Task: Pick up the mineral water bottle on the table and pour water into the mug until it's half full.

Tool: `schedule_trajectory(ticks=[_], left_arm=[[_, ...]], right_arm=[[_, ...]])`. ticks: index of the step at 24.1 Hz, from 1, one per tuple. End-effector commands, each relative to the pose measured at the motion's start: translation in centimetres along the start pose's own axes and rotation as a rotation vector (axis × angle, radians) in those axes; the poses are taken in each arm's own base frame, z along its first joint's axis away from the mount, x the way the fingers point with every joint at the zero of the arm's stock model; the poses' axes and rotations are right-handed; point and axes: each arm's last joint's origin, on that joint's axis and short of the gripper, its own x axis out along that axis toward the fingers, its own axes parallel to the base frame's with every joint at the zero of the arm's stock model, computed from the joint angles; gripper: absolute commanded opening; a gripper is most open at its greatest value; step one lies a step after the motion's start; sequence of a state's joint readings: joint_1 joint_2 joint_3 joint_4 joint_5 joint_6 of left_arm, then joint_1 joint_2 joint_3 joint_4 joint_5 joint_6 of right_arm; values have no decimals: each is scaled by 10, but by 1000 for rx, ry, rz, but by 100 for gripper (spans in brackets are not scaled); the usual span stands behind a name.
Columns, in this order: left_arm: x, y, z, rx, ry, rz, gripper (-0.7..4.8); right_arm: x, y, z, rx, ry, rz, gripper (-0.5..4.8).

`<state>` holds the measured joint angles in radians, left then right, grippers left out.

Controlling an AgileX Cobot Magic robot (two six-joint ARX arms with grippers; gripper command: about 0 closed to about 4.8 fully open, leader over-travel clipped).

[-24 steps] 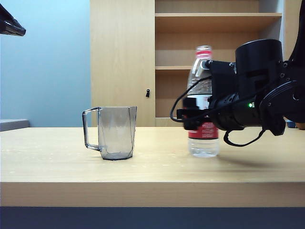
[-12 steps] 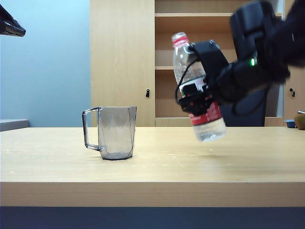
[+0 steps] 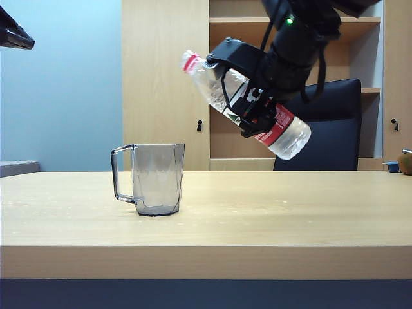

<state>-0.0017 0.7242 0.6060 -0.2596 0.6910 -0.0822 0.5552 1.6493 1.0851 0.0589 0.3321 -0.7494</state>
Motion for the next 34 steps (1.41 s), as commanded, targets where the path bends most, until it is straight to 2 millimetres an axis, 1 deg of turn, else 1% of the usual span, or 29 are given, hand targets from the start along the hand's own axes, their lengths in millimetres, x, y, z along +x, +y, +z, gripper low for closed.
schedule_trajectory(ticks=[1,3,8,12,16,22,29,34], left_arm=[[-1,-1,1,10,-9,-2,-2],[-1,-1,2,11,-9,-2,-2],[-1,-1,2,11,-9,-2,-2],[-1,-1,2,11,-9,-2,-2],[-1,-1,2,11,-9,-2,-2],[-1,-1,2,11,-9,-3,-2],[-1,-1,2,11,-9,-2,-2],[-1,-1,2,11,-9,-2,-2]], right_arm=[[-7,-2,8,-190,69,-46,269],[-9,1,9,-309,126,-71,269],[-7,2,15,-466,147,-90,269],[1,-2,22,-532,198,-129,270],[6,-4,27,-583,205,-140,273],[4,-2,31,-683,213,-143,273],[4,-5,31,-736,279,-186,273],[3,-6,32,-752,282,-196,273]])
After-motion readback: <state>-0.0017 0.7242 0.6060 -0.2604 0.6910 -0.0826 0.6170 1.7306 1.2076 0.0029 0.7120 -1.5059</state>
